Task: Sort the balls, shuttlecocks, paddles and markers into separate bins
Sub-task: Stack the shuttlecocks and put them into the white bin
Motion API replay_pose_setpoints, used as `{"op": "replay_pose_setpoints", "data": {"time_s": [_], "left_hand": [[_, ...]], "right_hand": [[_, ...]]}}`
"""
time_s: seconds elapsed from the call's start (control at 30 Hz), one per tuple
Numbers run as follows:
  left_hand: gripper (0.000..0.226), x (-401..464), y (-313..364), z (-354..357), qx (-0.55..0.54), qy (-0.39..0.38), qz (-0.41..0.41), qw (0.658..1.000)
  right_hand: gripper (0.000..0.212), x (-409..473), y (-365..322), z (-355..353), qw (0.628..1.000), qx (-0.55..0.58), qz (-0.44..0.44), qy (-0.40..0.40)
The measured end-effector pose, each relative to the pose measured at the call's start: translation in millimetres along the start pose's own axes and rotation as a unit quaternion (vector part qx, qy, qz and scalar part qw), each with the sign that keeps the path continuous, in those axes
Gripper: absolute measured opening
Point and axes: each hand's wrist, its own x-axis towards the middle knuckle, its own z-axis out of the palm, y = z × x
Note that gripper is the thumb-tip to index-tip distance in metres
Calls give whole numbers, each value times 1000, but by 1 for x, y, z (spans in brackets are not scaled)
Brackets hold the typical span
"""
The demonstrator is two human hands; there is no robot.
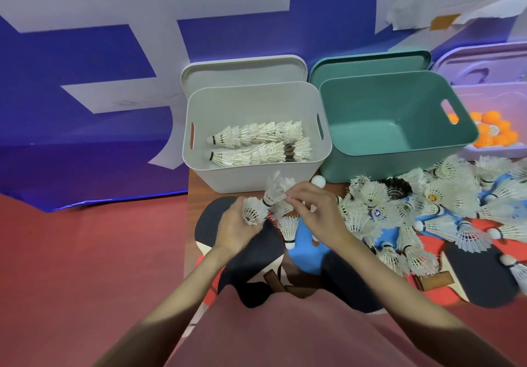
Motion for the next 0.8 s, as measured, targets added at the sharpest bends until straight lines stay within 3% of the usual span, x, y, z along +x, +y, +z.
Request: {"op": "replay_pose_setpoints", "data": {"time_s": [0.2,0.27,0.4,0.5,0.63,0.8], "left_hand": [[38,-5,17,4,-68,-29,63,995],[38,-4,16,2,-69,-25,56,996],[37,-7,4,-5,-67,11,1,998],[37,-11,-9,-10,-65,31,-27,997],[38,-15,-16,-13,-62,34,-45,996],[38,-17,-13,-12,-62,35,-55,996]], "right_hand": [[19,-9,6,12,986,-65,-8,-153],[24,-10,2,8,985,-54,9,-165],[29,-14,3,-6,993,-3,98,-68],[30,-18,23,-11,989,-29,148,-5],[29,-21,38,1,966,-110,199,-124],[43,-20,44,29,925,-225,186,-244]]}}
